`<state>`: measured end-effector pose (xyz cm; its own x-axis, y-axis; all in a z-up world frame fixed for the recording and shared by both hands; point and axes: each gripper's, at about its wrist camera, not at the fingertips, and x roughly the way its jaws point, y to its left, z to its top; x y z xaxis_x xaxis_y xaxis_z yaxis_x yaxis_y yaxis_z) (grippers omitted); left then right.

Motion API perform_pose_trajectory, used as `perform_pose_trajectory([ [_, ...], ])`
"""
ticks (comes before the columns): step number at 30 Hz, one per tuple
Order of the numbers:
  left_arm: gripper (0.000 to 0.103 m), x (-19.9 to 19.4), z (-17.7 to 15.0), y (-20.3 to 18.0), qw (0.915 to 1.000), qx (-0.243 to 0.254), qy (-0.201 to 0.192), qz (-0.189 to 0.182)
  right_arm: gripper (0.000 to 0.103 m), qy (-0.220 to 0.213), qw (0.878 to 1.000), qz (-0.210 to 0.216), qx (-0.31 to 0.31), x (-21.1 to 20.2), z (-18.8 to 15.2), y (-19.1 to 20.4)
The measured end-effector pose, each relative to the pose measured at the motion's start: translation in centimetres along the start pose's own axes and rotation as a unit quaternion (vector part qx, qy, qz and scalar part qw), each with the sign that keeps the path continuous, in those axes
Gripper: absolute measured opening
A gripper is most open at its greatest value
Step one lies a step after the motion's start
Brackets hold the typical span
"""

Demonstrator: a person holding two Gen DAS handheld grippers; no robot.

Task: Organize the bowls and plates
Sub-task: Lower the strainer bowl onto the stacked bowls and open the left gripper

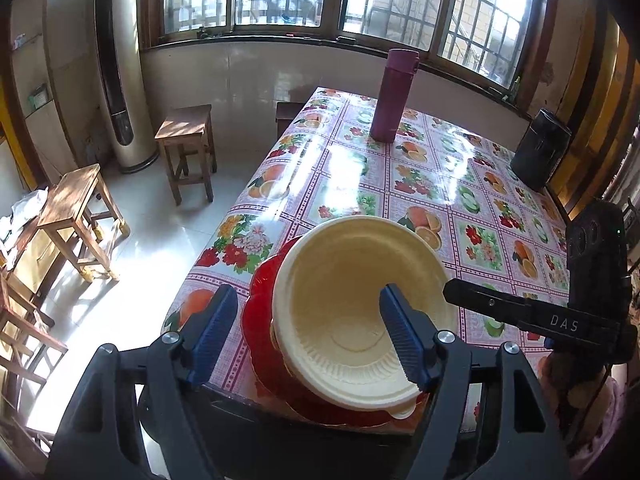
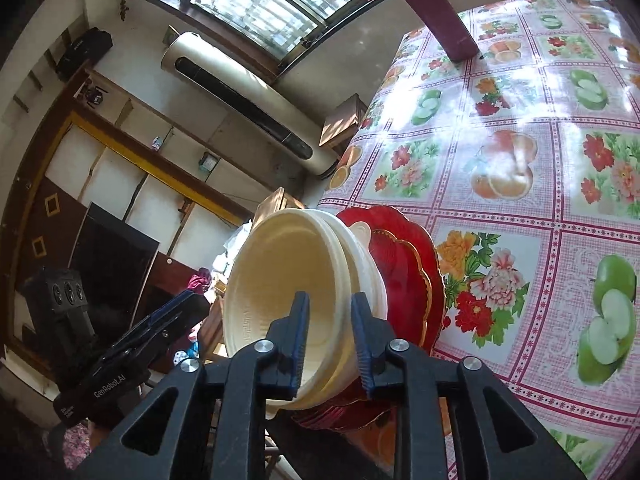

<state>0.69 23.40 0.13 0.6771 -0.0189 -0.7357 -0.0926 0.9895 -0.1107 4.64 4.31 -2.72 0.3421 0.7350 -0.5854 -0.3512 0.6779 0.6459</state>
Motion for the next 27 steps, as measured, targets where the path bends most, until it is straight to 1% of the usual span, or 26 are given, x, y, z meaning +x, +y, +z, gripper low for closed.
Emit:
perform_pose_trajectory([
  [1, 0.082, 0.0, 0.0, -0.2, 1.0000, 0.002, -0.002, -0.001, 0.041, -0.009, 1.000, -0.009, -0.013, -0.3, 0.0, 0.3],
  [2, 0.085, 0.0, 0.0, -0.3, 1.0000, 0.006, -0.003, -0.001, 0.045, -0.015, 0.999, -0.018, -0.027, -0.6, 0.1, 0.6],
  [3, 0.085, 0.0, -0.1, -0.5, 0.9999, 0.010, -0.004, 0.000, 0.052, -0.020, 0.999, -0.020, -0.037, -1.0, 0.1, 0.9],
  [4, 0.085, 0.1, -0.2, -0.7, 0.9999, 0.015, -0.002, 0.003, 0.056, -0.025, 0.999, -0.018, -0.043, -1.3, 0.1, 1.1],
  [6, 0.087, 0.1, -0.4, -1.2, 0.9995, 0.027, -0.006, 0.013, 0.076, -0.042, 0.997, -0.017, -0.058, -2.3, 0.1, 1.5],
  [7, 0.088, 0.0, -0.6, -1.3, 0.9992, 0.032, -0.013, 0.021, 0.081, -0.052, 0.996, -0.023, -0.071, -2.6, 0.0, 1.9],
  [8, 0.088, -0.2, -0.8, -1.6, 0.9987, 0.035, -0.023, 0.029, 0.089, -0.062, 0.994, -0.031, -0.087, -3.0, -0.2, 2.4],
  [9, 0.088, -0.6, -1.0, -1.8, 0.9978, 0.034, -0.038, 0.042, 0.094, -0.071, 0.991, -0.037, -0.104, -3.2, -0.5, 2.8],
  [10, 0.088, -1.2, -1.3, -1.9, 0.9958, 0.030, -0.060, 0.063, 0.095, -0.080, 0.989, -0.041, -0.121, -3.4, -0.8, 3.3],
  [12, 0.088, -2.2, -2.3, -2.4, 0.9868, 0.028, -0.103, 0.122, 0.096, -0.100, 0.981, -0.049, -0.160, -3.9, -1.7, 4.2],
  [13, 0.088, -2.5, -2.8, -2.7, 0.9809, 0.031, -0.116, 0.153, 0.097, -0.111, 0.976, -0.056, -0.180, -4.1, -2.2, 4.5],
  [16, 0.088, -3.0, -4.1, -3.4, 0.9585, 0.039, -0.154, 0.237, 0.100, -0.147, 0.963, -0.067, -0.217, -5.1, -3.8, 5.1],
  [17, 0.088, -3.1, -4.5, -3.6, 0.9522, 0.038, -0.160, 0.257, 0.102, -0.158, 0.960, -0.067, -0.221, -5.5, -4.3, 5.0],
  [18, 0.088, -3.2, -4.7, -3.6, 0.9506, 0.034, -0.161, 0.263, 0.103, -0.167, 0.959, -0.069, -0.220, -5.8, -4.8, 4.7],
  [19, 0.088, -3.3, -4.9, -3.6, 0.9545, 0.028, -0.156, 0.252, 0.103, -0.174, 0.958, -0.073, -0.217, -6.2, -5.2, 4.3],
  [21, 0.088, -3.3, -5.2, -3.4, 0.9670, 0.011, -0.141, 0.212, 0.103, -0.185, 0.958, -0.080, -0.206, -6.9, -5.8, 3.5],
  [22, 0.088, -3.3, -5.4, -3.5, 0.9708, 0.004, -0.134, 0.199, 0.103, -0.190, 0.958, -0.084, -0.199, -7.3, -5.9, 3.0],
  [24, 0.088, -3.1, -5.7, -4.0, 0.9746, 0.001, -0.125, 0.186, 0.103, -0.197, 0.957, -0.089, -0.192, -8.2, -6.3, 2.4],
  [27, 0.088, -2.9, -6.1, -4.6, 0.9751, 0.001, -0.118, 0.188, 0.103, -0.207, 0.954, -0.097, -0.197, -9.0, -6.8, 2.3],
])
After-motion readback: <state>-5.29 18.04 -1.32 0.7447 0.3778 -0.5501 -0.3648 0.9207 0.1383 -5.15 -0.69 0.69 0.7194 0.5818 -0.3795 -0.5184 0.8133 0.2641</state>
